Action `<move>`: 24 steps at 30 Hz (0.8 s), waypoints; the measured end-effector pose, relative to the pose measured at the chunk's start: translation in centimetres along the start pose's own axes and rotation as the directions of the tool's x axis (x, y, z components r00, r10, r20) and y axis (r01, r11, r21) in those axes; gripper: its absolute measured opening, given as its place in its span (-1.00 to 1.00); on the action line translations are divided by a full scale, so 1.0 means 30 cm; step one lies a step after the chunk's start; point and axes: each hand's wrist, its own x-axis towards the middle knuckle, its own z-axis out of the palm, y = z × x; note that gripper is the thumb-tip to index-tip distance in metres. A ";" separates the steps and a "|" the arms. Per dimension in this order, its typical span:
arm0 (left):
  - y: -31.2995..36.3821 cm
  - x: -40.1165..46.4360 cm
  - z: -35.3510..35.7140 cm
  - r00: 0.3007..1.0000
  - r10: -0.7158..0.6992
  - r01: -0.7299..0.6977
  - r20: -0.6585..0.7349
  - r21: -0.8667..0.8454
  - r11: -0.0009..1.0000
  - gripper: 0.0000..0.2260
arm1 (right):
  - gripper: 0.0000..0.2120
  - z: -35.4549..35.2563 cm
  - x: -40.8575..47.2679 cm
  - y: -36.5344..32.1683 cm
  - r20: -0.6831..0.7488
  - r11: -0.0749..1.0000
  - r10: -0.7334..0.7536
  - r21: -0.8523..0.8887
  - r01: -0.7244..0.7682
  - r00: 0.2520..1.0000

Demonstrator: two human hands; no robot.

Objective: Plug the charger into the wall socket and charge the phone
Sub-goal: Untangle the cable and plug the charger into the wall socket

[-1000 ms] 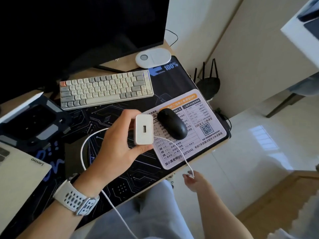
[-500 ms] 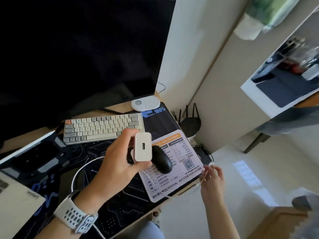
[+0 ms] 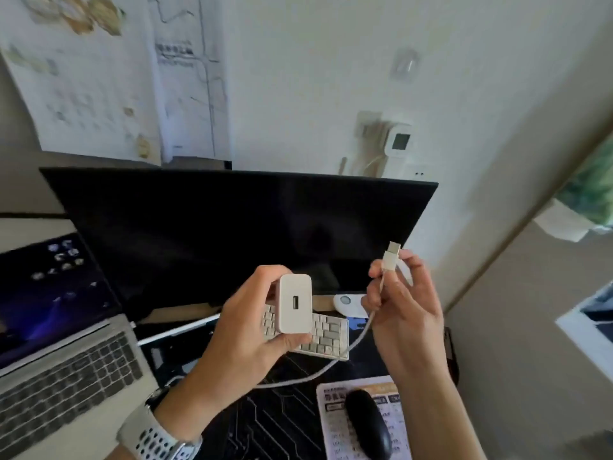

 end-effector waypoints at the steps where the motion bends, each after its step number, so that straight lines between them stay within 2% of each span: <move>1: 0.007 0.002 -0.028 1.000 0.000 0.000 -0.026 0.003 1.000 -0.50 | -0.83 0.043 0.019 0.008 0.058 1.000 0.016 -0.017 -0.015 0.998; 4: 0.033 0.007 -0.100 0.996 -0.004 0.005 -0.087 0.013 1.000 -0.50 | -0.83 0.157 0.068 0.023 0.211 0.995 0.005 -0.102 0.017 0.977; 7: 0.059 0.024 -0.163 0.989 0.007 -0.005 -0.145 0.013 1.000 -0.49 | -0.82 0.261 0.104 0.021 0.352 0.963 -0.053 -0.229 0.141 0.935; 10: 0.082 0.047 -0.226 0.978 0.056 -0.052 -0.202 0.024 0.998 -0.48 | -0.79 0.366 0.132 0.007 0.459 0.926 -0.107 -0.276 0.256 0.882; 17: 0.172 0.105 -0.369 0.932 0.139 -0.150 -0.335 -0.009 0.989 -0.46 | -0.76 0.535 0.163 -0.045 0.605 0.859 -0.231 -0.242 0.452 0.762; 24: 0.250 0.116 -0.444 0.901 0.233 -0.223 -0.365 0.071 0.972 -0.42 | -0.68 0.606 0.149 -0.101 0.671 0.782 -0.339 -0.189 0.594 0.659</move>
